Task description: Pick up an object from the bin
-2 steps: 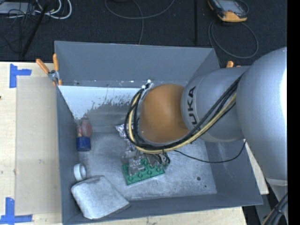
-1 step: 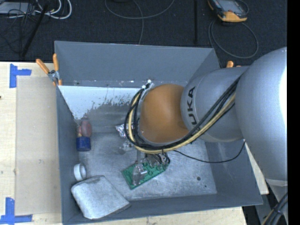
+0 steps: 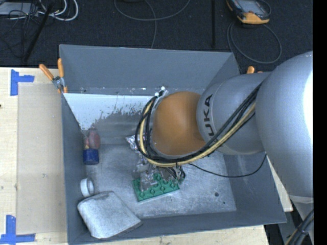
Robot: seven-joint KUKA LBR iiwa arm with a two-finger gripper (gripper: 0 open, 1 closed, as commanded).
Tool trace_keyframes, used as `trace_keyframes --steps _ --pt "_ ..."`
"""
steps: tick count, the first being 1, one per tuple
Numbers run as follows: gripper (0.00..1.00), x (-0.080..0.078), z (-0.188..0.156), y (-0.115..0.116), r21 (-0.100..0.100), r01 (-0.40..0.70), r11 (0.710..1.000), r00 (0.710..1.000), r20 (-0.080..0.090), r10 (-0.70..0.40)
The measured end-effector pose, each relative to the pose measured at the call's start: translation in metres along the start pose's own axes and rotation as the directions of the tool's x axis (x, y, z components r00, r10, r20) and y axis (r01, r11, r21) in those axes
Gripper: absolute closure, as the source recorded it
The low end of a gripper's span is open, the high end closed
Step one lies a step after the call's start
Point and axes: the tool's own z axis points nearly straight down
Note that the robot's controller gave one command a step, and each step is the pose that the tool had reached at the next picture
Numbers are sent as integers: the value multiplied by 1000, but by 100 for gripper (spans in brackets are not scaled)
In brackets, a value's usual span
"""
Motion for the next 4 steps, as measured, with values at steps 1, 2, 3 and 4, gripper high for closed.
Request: trace_keyframes --steps 1,2,3,4 --pt "100 20 -30 -33 1 -414 910 910 1 414" --pt "0 20 -30 -32 0 -414 910 910 0 414" --pt "0 22 17 -39 0 -106 994 994 7 106" --pt "100 22 16 -40 -1 -110 994 994 6 110"
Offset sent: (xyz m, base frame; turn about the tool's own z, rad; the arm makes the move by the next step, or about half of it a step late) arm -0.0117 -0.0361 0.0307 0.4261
